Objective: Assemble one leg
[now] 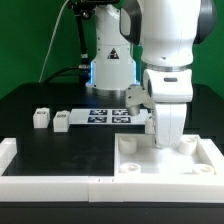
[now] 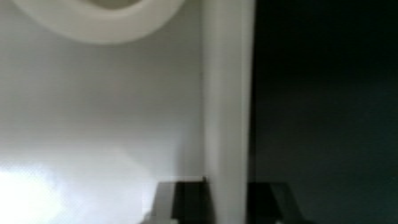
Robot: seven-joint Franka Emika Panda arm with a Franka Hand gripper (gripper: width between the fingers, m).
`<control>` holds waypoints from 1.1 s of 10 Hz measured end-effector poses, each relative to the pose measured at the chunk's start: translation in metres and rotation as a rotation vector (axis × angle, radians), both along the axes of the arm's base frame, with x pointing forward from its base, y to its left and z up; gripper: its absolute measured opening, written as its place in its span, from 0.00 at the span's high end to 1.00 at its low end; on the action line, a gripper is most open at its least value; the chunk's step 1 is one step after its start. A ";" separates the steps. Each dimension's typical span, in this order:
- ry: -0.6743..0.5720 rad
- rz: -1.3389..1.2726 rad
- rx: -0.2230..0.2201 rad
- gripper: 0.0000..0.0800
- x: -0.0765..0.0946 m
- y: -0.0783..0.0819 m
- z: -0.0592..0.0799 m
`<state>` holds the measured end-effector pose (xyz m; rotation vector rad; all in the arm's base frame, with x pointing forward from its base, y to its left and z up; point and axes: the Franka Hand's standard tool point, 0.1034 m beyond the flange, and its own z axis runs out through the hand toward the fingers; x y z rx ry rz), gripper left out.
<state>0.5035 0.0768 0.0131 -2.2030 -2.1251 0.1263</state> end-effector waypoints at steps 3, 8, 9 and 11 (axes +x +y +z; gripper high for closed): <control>0.000 -0.001 0.000 0.69 0.000 -0.001 0.000; 0.000 -0.003 0.000 0.22 0.000 -0.002 0.000; 0.000 -0.003 0.000 0.19 0.000 -0.002 0.000; 0.000 -0.004 0.000 0.19 0.000 -0.002 0.000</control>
Offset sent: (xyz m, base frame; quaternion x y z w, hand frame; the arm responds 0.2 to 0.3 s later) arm 0.0000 0.0000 0.0000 0.0000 0.0000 0.0000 1.0000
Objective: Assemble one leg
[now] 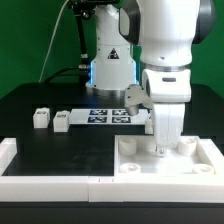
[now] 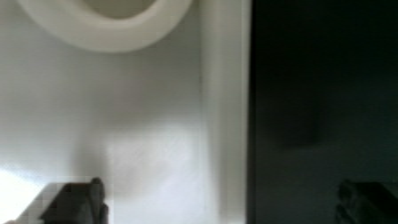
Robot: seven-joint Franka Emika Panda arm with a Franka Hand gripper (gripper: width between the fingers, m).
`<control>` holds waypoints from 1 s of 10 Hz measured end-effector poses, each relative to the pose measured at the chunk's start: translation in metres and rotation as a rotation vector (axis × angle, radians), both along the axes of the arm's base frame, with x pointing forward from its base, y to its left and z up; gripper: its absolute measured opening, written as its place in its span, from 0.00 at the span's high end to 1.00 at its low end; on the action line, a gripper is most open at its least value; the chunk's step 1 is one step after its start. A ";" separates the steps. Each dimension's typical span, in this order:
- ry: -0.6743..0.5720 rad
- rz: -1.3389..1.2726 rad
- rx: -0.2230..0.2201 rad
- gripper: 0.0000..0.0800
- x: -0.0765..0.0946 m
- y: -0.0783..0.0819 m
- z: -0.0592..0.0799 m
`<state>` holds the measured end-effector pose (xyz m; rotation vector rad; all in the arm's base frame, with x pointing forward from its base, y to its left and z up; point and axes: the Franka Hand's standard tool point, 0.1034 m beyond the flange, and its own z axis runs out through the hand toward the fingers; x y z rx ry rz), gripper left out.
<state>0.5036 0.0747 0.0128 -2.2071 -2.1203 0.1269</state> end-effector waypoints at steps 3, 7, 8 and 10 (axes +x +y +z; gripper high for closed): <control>-0.013 -0.081 -0.020 0.19 -0.012 0.002 0.020; -0.031 -0.190 -0.047 0.19 -0.036 -0.003 0.048; -0.028 -0.274 -0.052 0.19 -0.036 -0.002 0.046; -0.030 -0.473 -0.071 0.19 -0.036 -0.001 0.046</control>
Offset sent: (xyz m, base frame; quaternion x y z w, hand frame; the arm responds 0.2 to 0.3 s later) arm -0.0457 -0.0018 0.0486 -0.0270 -0.0181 0.0924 0.9952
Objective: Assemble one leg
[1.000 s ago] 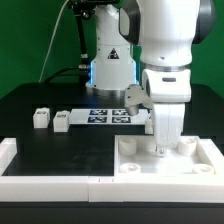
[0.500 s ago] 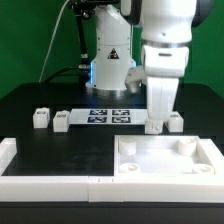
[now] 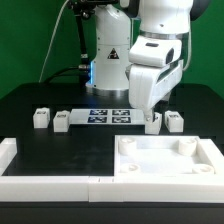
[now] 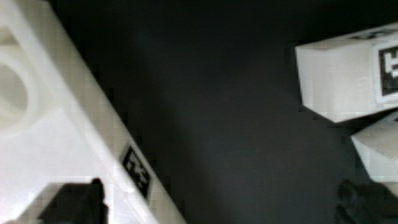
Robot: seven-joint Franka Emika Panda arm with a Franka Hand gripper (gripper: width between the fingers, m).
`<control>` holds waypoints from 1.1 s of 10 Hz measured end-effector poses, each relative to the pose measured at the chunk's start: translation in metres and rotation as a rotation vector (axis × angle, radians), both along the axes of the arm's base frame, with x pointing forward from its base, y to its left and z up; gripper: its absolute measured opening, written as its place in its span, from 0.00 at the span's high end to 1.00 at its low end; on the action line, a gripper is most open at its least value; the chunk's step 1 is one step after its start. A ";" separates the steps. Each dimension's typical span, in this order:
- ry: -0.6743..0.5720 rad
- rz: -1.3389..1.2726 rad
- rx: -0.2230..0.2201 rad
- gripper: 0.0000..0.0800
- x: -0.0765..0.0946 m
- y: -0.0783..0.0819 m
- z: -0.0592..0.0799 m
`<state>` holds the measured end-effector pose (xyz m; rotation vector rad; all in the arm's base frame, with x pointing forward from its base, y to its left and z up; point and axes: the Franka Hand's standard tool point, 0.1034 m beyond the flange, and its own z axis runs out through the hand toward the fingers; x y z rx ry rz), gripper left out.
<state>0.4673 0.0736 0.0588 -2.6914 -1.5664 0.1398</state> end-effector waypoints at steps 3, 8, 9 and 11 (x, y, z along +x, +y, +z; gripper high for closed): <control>0.002 -0.368 -0.032 0.19 -0.010 0.009 -0.004; 0.021 -0.897 -0.068 0.19 -0.036 0.046 -0.012; 0.025 -0.916 -0.066 0.19 -0.037 0.049 -0.012; 0.059 -0.901 -0.095 0.19 -0.039 0.047 -0.012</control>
Offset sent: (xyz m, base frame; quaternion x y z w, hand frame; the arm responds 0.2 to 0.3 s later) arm -0.0256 0.0129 -0.0046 0.0053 -0.0130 0.3462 0.9381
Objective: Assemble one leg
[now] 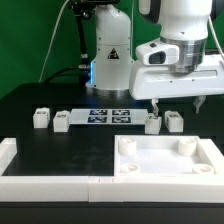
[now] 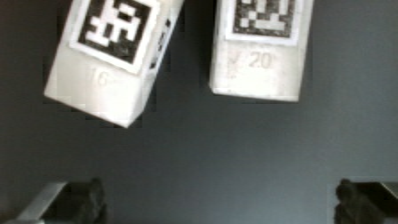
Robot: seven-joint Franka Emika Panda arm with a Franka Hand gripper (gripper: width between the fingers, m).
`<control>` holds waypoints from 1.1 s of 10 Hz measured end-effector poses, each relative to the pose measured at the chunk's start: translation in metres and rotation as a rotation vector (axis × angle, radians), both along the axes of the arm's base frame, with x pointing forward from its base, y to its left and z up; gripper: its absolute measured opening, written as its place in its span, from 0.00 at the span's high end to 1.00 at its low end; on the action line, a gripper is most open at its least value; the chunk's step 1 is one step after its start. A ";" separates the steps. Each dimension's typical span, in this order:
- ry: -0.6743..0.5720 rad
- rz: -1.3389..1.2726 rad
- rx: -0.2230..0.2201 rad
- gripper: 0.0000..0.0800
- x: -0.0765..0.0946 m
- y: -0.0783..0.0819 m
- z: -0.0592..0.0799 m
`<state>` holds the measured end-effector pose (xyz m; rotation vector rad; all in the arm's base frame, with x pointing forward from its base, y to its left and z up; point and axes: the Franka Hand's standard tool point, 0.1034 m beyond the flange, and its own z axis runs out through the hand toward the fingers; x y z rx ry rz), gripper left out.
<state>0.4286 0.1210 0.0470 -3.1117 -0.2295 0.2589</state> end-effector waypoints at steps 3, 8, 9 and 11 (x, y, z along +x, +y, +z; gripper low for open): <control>0.127 0.043 -0.022 0.19 -0.005 -0.002 -0.002; 0.616 0.099 -0.112 0.19 -0.022 0.006 0.005; 0.671 0.101 -0.119 0.19 -0.021 0.007 0.001; 0.890 0.109 -0.155 0.19 -0.031 0.004 0.001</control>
Offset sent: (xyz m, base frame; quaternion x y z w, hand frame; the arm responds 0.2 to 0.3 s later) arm -0.0075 0.0131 0.0020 0.0016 -0.2758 -0.0088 0.9612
